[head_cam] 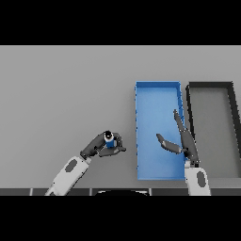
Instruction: Pick up the blue pipe and place it into the blue bin.
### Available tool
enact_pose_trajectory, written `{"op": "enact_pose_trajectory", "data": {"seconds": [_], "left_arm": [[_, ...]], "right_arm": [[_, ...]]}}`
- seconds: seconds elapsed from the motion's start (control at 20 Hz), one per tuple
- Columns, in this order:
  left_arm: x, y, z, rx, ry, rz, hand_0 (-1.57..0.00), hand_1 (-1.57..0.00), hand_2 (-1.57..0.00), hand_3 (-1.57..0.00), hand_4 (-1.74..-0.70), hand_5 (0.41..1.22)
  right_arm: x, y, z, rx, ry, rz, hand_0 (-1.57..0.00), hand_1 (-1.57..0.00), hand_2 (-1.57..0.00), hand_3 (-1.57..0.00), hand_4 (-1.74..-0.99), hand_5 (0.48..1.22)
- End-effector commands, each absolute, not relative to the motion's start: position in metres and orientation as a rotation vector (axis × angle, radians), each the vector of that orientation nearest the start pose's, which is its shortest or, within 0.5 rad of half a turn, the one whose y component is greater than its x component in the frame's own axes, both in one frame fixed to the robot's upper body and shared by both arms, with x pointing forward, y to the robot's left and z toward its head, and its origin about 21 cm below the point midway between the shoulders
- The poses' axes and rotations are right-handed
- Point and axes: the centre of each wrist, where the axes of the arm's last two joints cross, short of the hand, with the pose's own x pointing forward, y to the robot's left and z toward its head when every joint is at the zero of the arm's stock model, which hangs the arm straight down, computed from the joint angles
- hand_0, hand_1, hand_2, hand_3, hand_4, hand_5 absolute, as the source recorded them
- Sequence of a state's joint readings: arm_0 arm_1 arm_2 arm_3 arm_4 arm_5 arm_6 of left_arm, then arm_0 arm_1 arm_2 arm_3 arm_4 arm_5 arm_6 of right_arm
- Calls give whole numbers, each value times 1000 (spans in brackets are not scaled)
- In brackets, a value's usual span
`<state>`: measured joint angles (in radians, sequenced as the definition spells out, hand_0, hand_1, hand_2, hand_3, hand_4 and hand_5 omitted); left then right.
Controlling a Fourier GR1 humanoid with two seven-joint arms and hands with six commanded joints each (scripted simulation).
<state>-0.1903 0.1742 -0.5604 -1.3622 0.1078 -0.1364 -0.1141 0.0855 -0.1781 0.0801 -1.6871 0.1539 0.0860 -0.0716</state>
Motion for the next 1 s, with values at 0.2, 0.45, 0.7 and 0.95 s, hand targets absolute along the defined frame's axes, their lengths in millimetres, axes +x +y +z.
{"op": "enact_pose_trajectory", "data": {"seconds": [0.2, 0.45, 0.7, 0.95], "left_arm": [[244, 124, -23, -472, -1495, -711, -1329, -1376, -1404, -1370, -1561, 1148], [243, 114, -16, -495, -1584, -704, -1492, -1507, -1516, -1505, -1494, 1197], [246, 102, 9, -569, -1711, -662, -1545, -1550, -1553, -1549, -1478, 1213], [252, 91, 35, -582, -1732, -720, -1562, -1564, -1565, -1564, -1473, 1218]], "right_arm": [[228, -254, 13, -137, -1638, 386, 1, 1, 1, 1, -1176, 559], [227, -257, 16, -139, -1633, 385, 1, 1, 1, 1, -1160, 554], [226, -257, 18, -163, -1638, 398, 1, 1, 1, 1, -1138, 552], [231, -260, 16, -177, -1625, 404, 1, 1, 1, 1, -1126, 567]]}}
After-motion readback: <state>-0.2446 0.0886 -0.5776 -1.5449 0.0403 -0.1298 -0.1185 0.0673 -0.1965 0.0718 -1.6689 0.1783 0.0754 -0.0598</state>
